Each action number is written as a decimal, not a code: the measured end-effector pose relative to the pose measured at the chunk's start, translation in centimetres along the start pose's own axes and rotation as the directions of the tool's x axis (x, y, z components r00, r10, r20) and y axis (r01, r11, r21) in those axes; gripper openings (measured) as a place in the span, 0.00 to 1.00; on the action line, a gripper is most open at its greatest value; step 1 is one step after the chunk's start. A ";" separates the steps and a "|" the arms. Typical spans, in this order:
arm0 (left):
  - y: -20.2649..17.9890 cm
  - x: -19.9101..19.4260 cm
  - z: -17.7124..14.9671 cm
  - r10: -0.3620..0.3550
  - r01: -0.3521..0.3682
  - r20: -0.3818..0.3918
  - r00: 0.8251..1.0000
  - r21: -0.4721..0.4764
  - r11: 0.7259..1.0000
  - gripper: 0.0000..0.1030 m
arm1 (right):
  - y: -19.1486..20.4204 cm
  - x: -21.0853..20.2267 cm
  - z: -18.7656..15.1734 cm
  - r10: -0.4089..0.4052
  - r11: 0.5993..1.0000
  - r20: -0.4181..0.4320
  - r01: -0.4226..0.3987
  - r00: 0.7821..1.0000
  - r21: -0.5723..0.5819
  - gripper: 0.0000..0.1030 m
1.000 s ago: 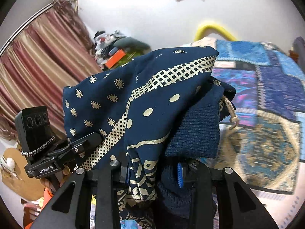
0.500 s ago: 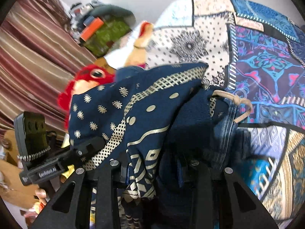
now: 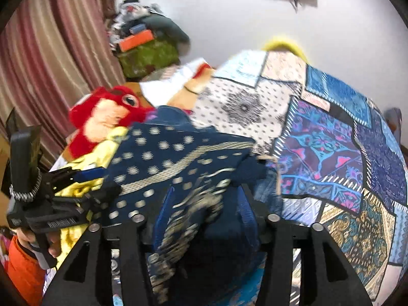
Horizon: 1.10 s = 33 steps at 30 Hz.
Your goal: Fold large clothes
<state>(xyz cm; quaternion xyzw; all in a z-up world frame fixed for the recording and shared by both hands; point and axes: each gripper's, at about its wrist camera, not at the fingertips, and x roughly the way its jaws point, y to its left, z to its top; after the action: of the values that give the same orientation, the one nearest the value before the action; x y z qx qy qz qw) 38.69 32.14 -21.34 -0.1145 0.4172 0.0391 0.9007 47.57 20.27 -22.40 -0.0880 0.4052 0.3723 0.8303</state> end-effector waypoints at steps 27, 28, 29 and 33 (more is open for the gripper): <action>-10.0 -22.6 -8.8 0.087 -0.114 0.358 0.930 0.056 0.992 0.87 | 5.9 -22.1 -11.3 -0.051 0.998 0.282 0.061 0.958 -0.027 0.65; -10.8 -25.1 -8.9 0.081 -0.116 0.415 0.906 0.058 0.992 0.87 | 6.5 -24.0 -11.3 -0.041 0.998 0.321 0.052 0.946 -0.027 0.65; -11.1 -26.6 -8.9 0.075 -0.113 0.445 0.892 0.060 0.992 0.87 | 7.0 -26.2 -11.4 -0.028 0.999 0.363 0.041 0.931 -0.030 0.65; -13.3 -32.6 -9.7 0.062 -0.117 0.568 0.821 0.061 0.991 0.87 | 9.0 -32.8 -12.4 0.000 0.999 0.499 0.020 0.866 -0.035 0.65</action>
<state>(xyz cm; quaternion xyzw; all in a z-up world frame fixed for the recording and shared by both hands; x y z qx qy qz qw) 12.55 17.71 -0.29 -0.0359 0.1387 0.0939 0.9852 20.85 3.13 -4.92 -0.0068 0.1691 0.3859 0.9069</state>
